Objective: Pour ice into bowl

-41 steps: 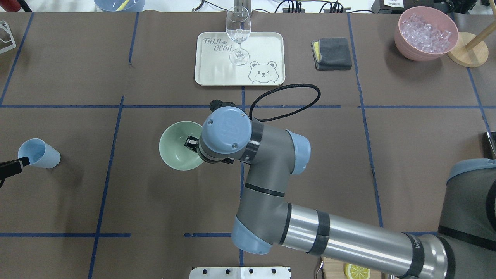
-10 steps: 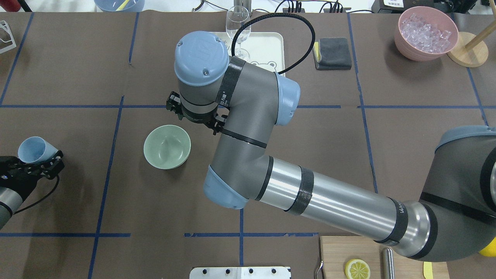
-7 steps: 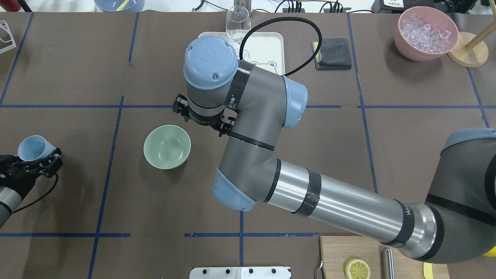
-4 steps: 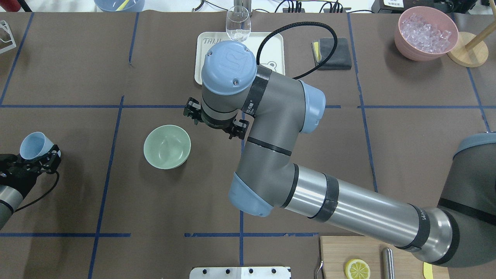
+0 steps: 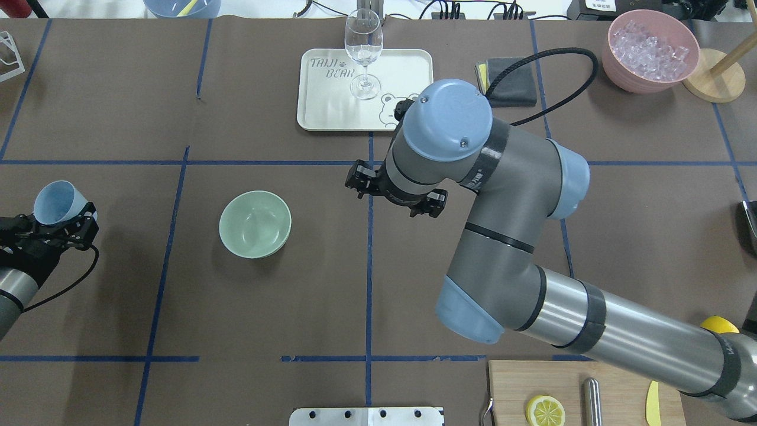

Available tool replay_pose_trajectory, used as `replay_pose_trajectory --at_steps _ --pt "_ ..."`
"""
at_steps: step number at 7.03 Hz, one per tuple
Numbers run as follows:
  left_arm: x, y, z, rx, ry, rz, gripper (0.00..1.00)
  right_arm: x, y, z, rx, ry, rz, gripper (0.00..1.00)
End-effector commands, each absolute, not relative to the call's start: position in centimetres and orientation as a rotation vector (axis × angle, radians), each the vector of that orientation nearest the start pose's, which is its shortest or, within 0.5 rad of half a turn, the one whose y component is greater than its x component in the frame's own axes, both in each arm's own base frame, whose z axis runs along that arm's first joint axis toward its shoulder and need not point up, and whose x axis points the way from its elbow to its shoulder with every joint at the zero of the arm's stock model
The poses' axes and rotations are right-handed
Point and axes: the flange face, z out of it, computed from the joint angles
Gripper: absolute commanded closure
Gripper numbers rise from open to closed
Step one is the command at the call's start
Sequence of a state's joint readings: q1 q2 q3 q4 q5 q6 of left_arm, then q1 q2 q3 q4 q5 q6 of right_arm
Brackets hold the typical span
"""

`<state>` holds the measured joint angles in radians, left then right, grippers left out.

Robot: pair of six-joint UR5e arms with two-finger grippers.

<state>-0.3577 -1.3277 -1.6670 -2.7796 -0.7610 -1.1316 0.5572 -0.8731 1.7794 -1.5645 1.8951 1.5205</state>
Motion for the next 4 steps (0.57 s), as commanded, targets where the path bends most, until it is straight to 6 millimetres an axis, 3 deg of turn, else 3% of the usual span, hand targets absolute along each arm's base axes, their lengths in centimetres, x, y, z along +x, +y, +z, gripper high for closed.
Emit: replay_pose_trajectory --at_steps 1,2,4 --pt "31.1 -34.2 54.5 1.118 0.627 -0.284 1.0 -47.1 -43.6 18.1 0.001 -0.949 0.29 0.0" --pt "31.6 -34.4 53.2 1.169 0.564 -0.168 1.0 -45.5 -43.6 19.9 0.007 -0.94 0.283 0.0" --pt "35.0 -35.8 48.3 1.229 0.613 -0.168 1.0 -43.0 -44.1 21.7 0.018 -0.932 0.268 0.0"
